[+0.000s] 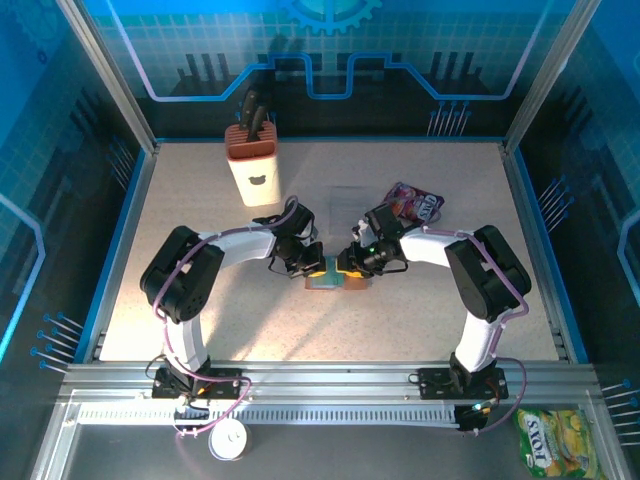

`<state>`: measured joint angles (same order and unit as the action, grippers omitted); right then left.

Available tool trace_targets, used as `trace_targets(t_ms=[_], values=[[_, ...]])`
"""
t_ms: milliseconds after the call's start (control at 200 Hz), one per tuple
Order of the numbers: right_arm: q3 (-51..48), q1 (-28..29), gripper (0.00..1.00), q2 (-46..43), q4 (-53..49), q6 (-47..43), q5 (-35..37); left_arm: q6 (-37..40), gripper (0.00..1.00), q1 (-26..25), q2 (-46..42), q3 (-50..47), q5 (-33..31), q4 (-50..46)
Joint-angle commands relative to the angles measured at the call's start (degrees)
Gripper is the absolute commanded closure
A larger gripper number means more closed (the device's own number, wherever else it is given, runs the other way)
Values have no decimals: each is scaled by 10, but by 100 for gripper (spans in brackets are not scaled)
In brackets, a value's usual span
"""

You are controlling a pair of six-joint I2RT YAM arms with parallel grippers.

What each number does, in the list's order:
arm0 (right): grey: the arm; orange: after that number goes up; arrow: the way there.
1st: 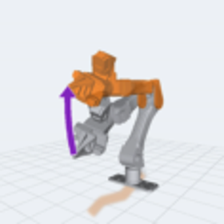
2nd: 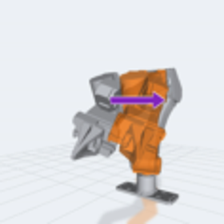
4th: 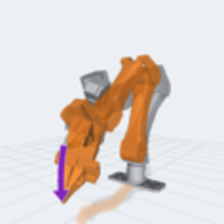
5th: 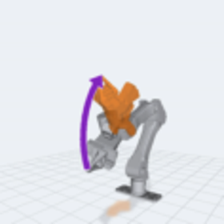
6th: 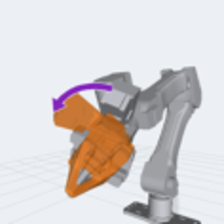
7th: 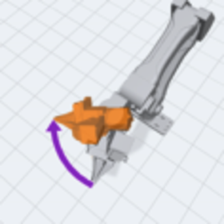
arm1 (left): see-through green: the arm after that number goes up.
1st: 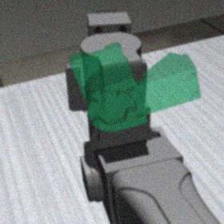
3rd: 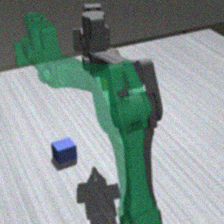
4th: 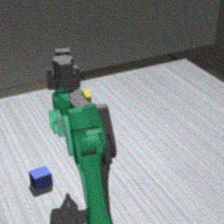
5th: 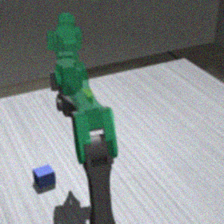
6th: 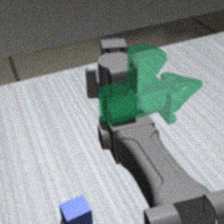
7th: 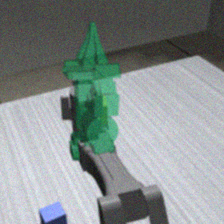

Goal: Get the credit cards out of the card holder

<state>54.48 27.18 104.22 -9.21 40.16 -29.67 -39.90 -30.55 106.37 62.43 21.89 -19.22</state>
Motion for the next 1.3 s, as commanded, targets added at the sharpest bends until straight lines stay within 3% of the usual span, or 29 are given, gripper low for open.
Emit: trace_targets(t_ms=[0,200,645,1296], values=[[-11,-8,65,5,42,18,-42,10,100,0,16,-8,-8,-16],[-17,-10,67,13,63,28,-61,9,100,0,16,-8,-8,-16],[-37,-18,83,-5,78,39,-53,9,100,0,15,-8,-9,-17],[-85,-48,88,-77,49,12,-38,2,100,0,0,-11,-5,-6]])
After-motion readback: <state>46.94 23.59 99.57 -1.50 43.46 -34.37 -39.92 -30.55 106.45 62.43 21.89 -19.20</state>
